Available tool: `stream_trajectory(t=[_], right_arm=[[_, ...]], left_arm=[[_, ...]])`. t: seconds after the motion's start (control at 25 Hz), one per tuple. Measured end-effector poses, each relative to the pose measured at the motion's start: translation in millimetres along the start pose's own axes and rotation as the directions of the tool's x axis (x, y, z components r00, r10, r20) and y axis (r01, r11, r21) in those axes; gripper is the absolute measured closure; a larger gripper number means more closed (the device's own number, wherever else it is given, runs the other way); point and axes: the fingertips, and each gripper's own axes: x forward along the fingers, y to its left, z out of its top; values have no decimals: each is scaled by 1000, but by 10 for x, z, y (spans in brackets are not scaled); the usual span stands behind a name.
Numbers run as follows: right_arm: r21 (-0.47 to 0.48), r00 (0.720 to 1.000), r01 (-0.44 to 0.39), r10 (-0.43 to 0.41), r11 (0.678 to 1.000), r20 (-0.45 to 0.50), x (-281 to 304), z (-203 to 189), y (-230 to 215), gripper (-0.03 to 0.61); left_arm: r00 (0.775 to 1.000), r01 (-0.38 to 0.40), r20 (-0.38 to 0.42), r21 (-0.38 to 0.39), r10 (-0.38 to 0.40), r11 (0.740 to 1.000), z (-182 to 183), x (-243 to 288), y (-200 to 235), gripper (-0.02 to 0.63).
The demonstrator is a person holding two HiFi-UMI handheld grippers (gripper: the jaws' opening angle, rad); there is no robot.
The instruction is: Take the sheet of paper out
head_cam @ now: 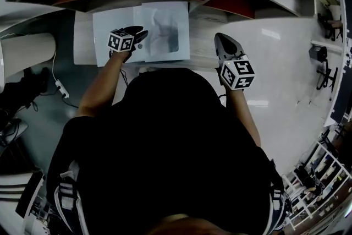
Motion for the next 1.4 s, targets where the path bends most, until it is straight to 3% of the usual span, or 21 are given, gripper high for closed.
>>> stream_trajectory(t=[0.52, 1.4], right_arm=[[4, 1000, 4, -4, 1000, -28, 24, -93, -181, 565], [-7, 997, -2, 2, 1000, -76, 18, -191, -365, 565]], left_arm=[[998, -16, -58, -33, 14, 999, -199, 425, 104, 426], [987, -72, -146, -64, 62, 995, -436, 985, 241, 426]])
